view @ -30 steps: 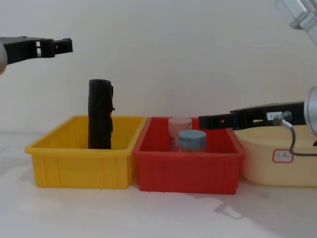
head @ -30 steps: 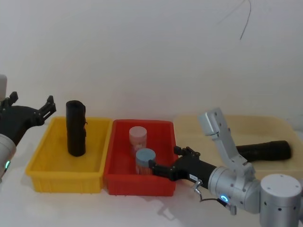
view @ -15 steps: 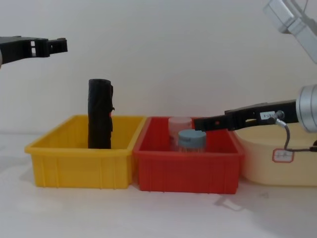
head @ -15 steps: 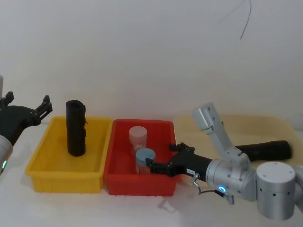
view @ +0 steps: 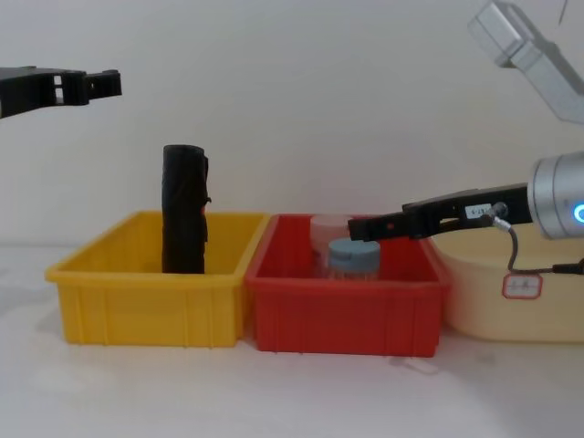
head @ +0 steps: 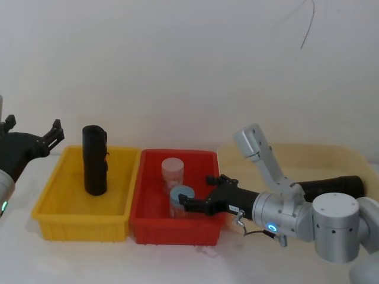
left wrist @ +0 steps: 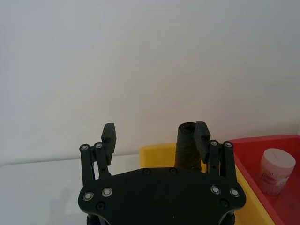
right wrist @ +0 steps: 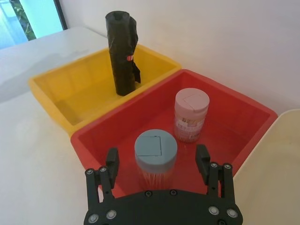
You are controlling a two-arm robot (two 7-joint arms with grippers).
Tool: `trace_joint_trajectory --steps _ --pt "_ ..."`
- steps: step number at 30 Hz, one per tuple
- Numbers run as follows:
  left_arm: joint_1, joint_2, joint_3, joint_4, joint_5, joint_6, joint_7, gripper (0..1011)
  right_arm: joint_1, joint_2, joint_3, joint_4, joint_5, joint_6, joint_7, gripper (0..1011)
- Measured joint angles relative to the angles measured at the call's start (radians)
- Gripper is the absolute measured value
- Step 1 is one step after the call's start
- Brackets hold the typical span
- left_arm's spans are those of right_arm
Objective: Pick up the garbage bag with the one hand and transfer it to the other hand.
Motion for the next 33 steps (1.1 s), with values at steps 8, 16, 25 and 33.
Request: trace_joint_trajectory --steps 8,16,25,33 --pt "0.001 0.000 -0.001 -0.001 0.000 0.000 0.001 1001 0.041 -0.018 -0.019 0.073 0.000 -0.019 0.015 1001" --pt "0.001 0.000 -0.001 -0.001 0.000 0.000 0.001 1001 0.070 -0.035 -0.035 0.124 0.000 -0.033 0.028 1001" --pt "0.001 0.000 -0.001 -0.001 0.000 0.000 0.001 1001 0.099 -0.054 -0.055 0.180 0.002 -0.049 0.039 1001" --pt "0.001 0.000 -0.001 0.000 0.000 0.000 0.001 1001 0.123 -0.071 -0.068 0.232 0.002 -0.062 0.049 1001"
